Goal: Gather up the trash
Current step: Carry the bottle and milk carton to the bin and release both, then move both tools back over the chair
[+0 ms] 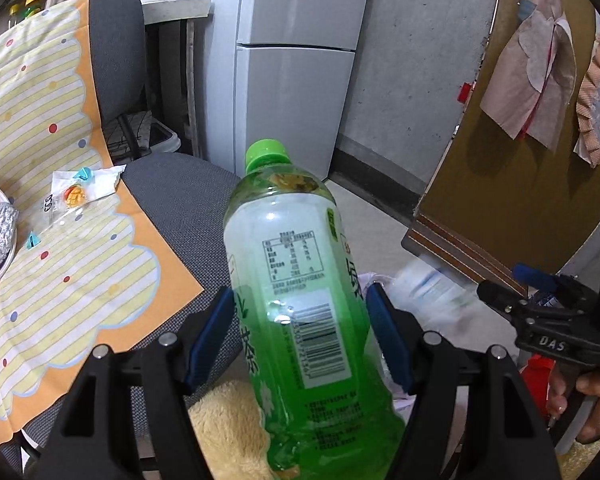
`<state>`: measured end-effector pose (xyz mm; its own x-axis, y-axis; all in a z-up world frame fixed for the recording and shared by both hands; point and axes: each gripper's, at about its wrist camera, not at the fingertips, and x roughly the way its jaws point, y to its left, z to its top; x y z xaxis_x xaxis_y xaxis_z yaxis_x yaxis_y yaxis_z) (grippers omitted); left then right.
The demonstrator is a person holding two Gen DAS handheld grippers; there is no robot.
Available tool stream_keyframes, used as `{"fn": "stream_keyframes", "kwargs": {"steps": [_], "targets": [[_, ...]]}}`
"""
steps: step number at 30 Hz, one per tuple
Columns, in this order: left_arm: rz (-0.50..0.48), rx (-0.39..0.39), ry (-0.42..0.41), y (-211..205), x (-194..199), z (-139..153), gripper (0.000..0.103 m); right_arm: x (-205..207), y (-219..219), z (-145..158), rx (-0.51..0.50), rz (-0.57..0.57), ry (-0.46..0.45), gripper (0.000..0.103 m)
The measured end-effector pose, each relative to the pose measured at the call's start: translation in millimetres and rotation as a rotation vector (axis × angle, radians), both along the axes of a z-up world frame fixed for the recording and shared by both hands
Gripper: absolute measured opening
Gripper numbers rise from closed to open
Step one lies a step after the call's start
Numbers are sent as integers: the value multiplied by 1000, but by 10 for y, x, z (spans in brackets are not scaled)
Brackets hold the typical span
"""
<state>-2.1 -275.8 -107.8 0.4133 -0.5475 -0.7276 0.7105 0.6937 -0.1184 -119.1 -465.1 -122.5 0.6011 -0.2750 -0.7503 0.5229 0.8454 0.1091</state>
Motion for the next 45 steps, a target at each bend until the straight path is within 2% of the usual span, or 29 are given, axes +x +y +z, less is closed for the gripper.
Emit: {"fn": "stream_keyframes", "kwargs": {"steps": [4, 9, 14, 19, 24, 27, 33, 45], "targets": [[1, 2, 0, -10, -14, 6, 67, -25, 65, 101, -20, 16, -31, 85], [-15, 1, 10, 30, -67, -30, 67, -70, 154, 311, -91, -2, -64, 85], [-82, -7, 33, -65, -232, -88, 67, -124, 126, 426, -106, -34, -101, 85], [-175, -7, 21, -420, -364, -68, 67, -279, 19, 535, -128, -70, -135, 85], [-227, -28, 8, -828, -396, -11, 68, -474, -209, 583, -125, -132, -168, 85], [-240, -55, -1, -1024, -396, -17, 75, -573, -355, 544, -98, -173, -180, 85], [-191, -30, -17, -935, -302, -111, 78, -520, -369, 386, -79, -163, -146, 85], [22, 33, -4, -1, 40, -241, 78, -190, 76, 78, -24, -63, -48, 82]]}}
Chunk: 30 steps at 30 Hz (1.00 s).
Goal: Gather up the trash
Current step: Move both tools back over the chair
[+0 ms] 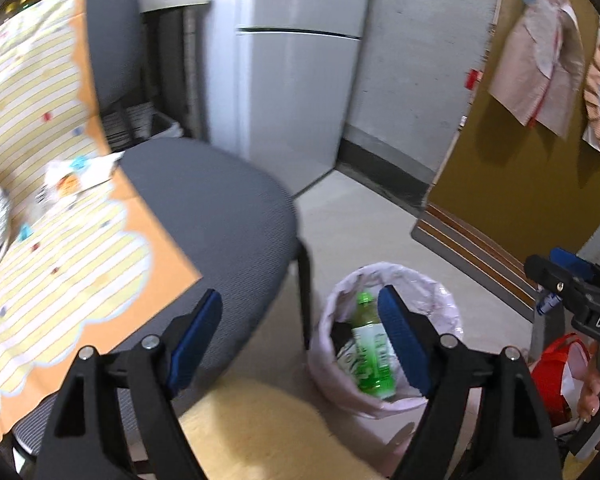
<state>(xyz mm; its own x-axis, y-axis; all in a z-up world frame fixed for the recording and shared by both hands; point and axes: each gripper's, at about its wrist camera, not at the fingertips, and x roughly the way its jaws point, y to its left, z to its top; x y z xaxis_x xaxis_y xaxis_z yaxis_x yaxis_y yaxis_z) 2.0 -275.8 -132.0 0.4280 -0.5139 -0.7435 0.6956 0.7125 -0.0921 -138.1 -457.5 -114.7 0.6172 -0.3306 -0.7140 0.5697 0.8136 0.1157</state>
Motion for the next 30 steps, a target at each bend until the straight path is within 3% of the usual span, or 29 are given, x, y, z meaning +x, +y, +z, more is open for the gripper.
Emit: {"fn": "stream_keyframes", "kwargs": {"steps": [6, 12, 24, 30], "targets": [[100, 22, -16, 446, 59, 44, 78, 225, 308, -13, -8, 80, 34, 82], [225, 24, -12, 981, 146, 148, 78, 583, 772, 173, -65, 218, 35, 81], [411, 5, -43, 1917, 257, 487, 78, 1165, 1482, 682, -125, 412, -58, 82], [547, -1, -38, 2464, 424, 480, 79, 1608, 1763, 686, -117, 518, -66, 82]]}}
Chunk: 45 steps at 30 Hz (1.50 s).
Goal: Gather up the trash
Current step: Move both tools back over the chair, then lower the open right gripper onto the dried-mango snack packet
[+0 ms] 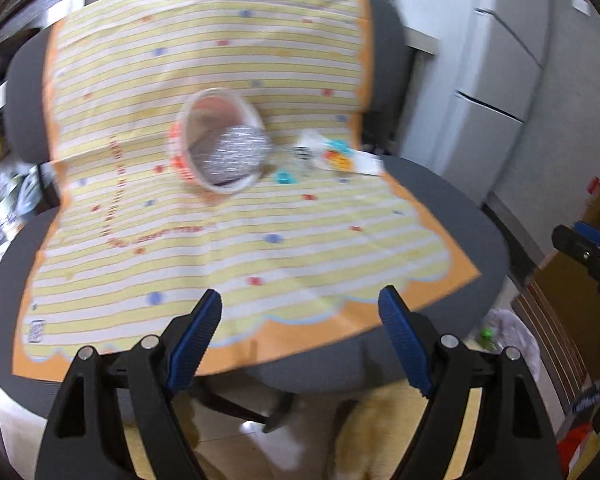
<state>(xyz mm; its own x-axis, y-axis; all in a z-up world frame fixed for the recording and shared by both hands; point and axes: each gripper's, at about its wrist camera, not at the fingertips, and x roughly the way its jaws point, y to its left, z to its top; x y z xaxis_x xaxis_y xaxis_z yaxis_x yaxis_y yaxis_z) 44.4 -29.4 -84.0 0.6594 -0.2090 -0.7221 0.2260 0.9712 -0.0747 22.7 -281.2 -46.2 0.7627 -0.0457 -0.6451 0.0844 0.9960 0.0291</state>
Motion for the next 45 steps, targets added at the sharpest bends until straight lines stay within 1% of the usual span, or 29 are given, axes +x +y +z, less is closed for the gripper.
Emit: {"fn": "stream_keyframes", "kwargs": {"steps": [4, 7, 12, 15, 21, 24, 26, 27, 28, 29, 31, 36, 37, 38, 39, 41, 43, 45], "targets": [[99, -3, 11, 343, 143, -29, 79, 268, 196, -54, 4, 61, 9, 82], [141, -1, 15, 494, 252, -37, 79, 506, 323, -115, -4, 107, 15, 81], [171, 4, 11, 593, 472, -31, 79, 946, 402, -224, 8, 158, 42, 81], [178, 3, 6, 609, 618, -36, 79, 1290, 419, -311, 28, 196, 71, 83], [173, 17, 2, 547, 993, -100, 79, 2017, 406, -535, 68, 257, 111, 82], [168, 36, -4, 501, 1186, -129, 78, 2374, 398, -661, 80, 275, 134, 76], [170, 45, 0, 480, 1314, -168, 78, 2611, 391, -758, 79, 282, 154, 67], [171, 47, 2, 472, 1368, -192, 78, 2692, 380, -792, 83, 280, 164, 64], [169, 49, 6, 464, 1427, -224, 78, 2794, 351, -836, 90, 269, 175, 60], [170, 50, 11, 463, 1465, -245, 78, 2880, 322, -868, 97, 262, 184, 59], [164, 48, 18, 462, 1523, -293, 78, 2985, 268, -915, 115, 250, 195, 59], [147, 47, 22, 446, 1557, -359, 78, 3177, 138, -1073, 231, 247, 251, 59], [147, 46, 25, 450, 1555, -368, 78, 3192, 129, -1107, 257, 254, 266, 56], [149, 46, 28, 453, 1550, -371, 78, 3189, 119, -1138, 283, 254, 281, 46], [153, 46, 31, 463, 1541, -372, 78, 3162, 100, -1154, 313, 248, 289, 42], [159, 41, 37, 484, 1497, -359, 78, 3069, 83, -1135, 365, 261, 289, 29], [162, 44, 39, 502, 1442, -347, 78, 2880, 129, -1054, 393, 297, 279, 26], [168, 49, 41, 520, 1358, -325, 78, 2646, 196, -940, 388, 330, 258, 20]]}}
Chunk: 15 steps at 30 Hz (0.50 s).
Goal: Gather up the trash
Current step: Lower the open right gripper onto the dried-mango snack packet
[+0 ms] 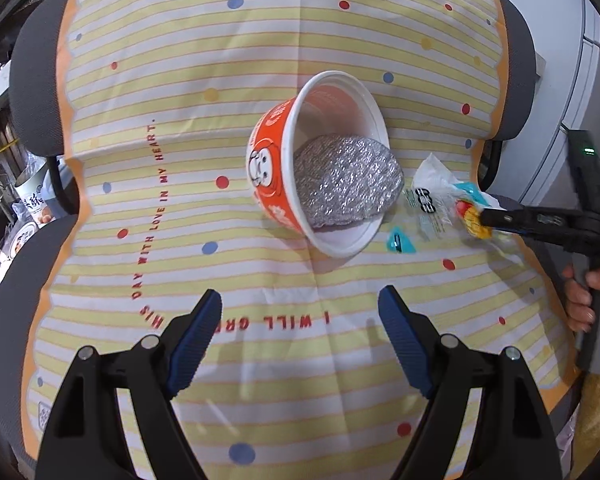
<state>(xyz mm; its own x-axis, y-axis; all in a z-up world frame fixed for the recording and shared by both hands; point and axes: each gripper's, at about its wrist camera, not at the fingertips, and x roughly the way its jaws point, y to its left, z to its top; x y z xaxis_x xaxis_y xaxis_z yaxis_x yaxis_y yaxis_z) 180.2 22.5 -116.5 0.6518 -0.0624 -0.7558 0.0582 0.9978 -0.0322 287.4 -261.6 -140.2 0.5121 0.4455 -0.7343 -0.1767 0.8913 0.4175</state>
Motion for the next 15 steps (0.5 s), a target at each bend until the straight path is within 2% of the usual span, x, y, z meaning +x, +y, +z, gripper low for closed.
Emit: {"fn": "stream_keyframes", "kwargs": {"steps": [1, 2, 5, 9, 11, 12, 13, 15], "targets": [[2, -1, 0, 9, -22, 6, 78, -190, 51, 83, 0, 20, -13, 13], [4, -2, 2, 16, -69, 20, 78, -316, 68, 129, -16, 20, -19, 12], [8, 1, -1, 27, -207, 58, 78, -797, 190, 226, -127, -13, -8, 13], [1, -2, -5, 20, -339, 102, 78, -1227, 250, 181, -168, -2, 55, 20], [-4, -1, -10, 8, -410, 133, 78, -1396, 231, 229, -220, -8, 20, 43], [-6, 1, -11, 3, -447, 152, 78, -1475, 212, 284, -268, -22, -13, 61], [-6, 2, -15, 3, -483, 173, 78, -1492, 206, 318, -294, -27, -36, 67], [-5, 0, -22, 7, -532, 201, 78, -1506, 168, 370, -328, -35, -70, 67]]}}
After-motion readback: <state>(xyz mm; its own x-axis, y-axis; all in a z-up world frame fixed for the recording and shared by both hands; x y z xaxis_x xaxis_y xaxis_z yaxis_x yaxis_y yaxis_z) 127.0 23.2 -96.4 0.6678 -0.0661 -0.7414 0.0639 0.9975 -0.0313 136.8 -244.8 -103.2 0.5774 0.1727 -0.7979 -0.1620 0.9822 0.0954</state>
